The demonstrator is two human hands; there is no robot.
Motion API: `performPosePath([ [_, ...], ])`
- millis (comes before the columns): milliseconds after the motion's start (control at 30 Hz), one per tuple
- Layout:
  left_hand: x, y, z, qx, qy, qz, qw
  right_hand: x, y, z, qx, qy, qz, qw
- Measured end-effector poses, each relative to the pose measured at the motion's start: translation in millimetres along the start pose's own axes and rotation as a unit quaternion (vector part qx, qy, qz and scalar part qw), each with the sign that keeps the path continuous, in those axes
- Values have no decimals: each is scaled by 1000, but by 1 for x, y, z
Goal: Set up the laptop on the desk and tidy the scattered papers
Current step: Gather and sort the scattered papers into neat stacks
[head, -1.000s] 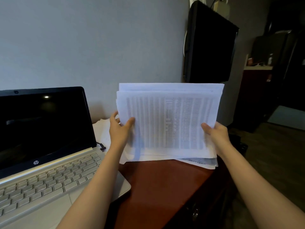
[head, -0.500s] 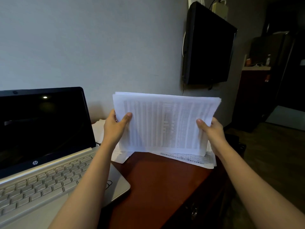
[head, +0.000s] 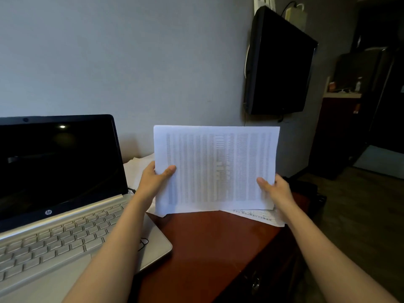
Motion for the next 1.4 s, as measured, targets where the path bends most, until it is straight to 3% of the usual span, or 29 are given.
performPosePath([
  [300,-10,-6,-11,-13,5,-19,1000,6,3,-5,-16,7,11,1000],
  [467,14,-17,-22,31,62,57,996,-19,8,-16,-31,-44,-3,999],
  [733,0,6,-29,0,61,71,996,1,7,-26,-49,-16,-28,998],
  [933,-22,44,-39,-58,24,72,995,13,-12,-38,-25,-44,42,998],
  [1033,-22,72,-49,-103,47,24,993,13,-27,-44,-14,-63,80,995],
  [1233,-23,109,-78,-111,87,-158,977,16,-70,-63,-10,-89,173,981],
  [1400,-41,106,-97,-68,63,-164,982,18,-117,-90,10,-109,231,967],
])
Point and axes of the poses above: each hand's wrist, its own z-axis towards the middle knuckle, its own y-axis out of the back of the hand, x = y × z, the point moved 9 cm from there along z, towards the middle knuckle, and after that the axes turned 12 degrees about z, right-handed, at the moved point
